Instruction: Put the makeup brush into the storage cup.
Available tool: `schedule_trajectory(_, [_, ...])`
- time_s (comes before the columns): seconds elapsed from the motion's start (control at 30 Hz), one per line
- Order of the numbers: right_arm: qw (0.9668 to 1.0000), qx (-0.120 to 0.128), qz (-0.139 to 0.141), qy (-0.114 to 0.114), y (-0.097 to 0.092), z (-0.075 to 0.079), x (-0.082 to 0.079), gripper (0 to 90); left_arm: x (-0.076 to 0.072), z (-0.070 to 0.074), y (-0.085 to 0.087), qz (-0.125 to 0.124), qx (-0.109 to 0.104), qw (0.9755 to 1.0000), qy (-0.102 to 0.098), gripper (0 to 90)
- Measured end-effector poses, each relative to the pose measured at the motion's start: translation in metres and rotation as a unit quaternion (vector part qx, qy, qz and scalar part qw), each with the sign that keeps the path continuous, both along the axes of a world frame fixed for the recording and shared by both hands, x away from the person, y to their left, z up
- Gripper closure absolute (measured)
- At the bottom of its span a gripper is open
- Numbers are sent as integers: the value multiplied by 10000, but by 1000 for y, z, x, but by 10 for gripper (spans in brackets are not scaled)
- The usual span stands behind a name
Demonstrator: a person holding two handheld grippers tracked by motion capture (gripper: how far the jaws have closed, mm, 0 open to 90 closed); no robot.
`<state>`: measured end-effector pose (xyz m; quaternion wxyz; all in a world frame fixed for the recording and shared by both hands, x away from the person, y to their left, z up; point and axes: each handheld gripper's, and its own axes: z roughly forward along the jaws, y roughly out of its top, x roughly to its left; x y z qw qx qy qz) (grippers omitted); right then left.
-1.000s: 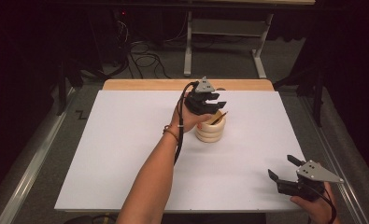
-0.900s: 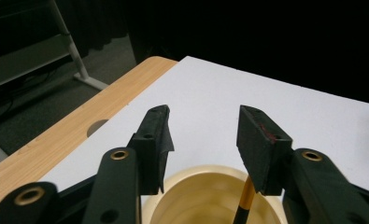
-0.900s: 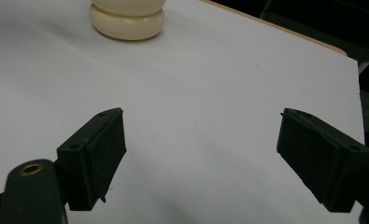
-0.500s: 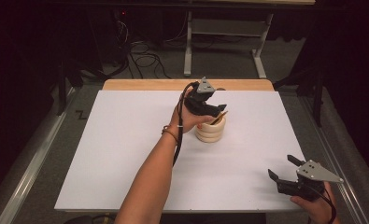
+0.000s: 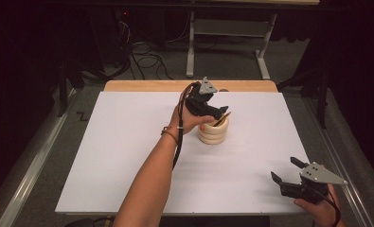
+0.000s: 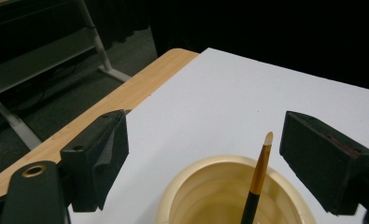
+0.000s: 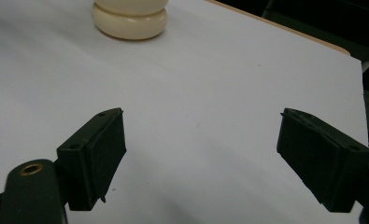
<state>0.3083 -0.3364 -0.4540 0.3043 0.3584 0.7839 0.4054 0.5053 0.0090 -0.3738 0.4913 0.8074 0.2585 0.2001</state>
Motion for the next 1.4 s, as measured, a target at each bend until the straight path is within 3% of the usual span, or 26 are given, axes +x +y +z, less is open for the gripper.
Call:
schedule_trajectory(0.5, [10000, -29, -8, 11, 1, -1, 0, 164, -17, 5, 12, -100, 264, 9992, -277, 165])
schedule_trajectory(0.73, [10000, -25, 15, 6, 2, -1, 0, 164, -23, 4, 24, -75, 289, 9989, -356, 165])
schedule_trajectory(0.97, [10000, -23, 11, -11, 1, -1, -1, 164, -30, 0, 37, -82, 479, 9979, -425, 165])
schedule_trajectory(1.4, [10000, -39, 64, -19, 1, -1, -1, 164, -54, -2, 69, -136, 638, 9960, -618, 167])
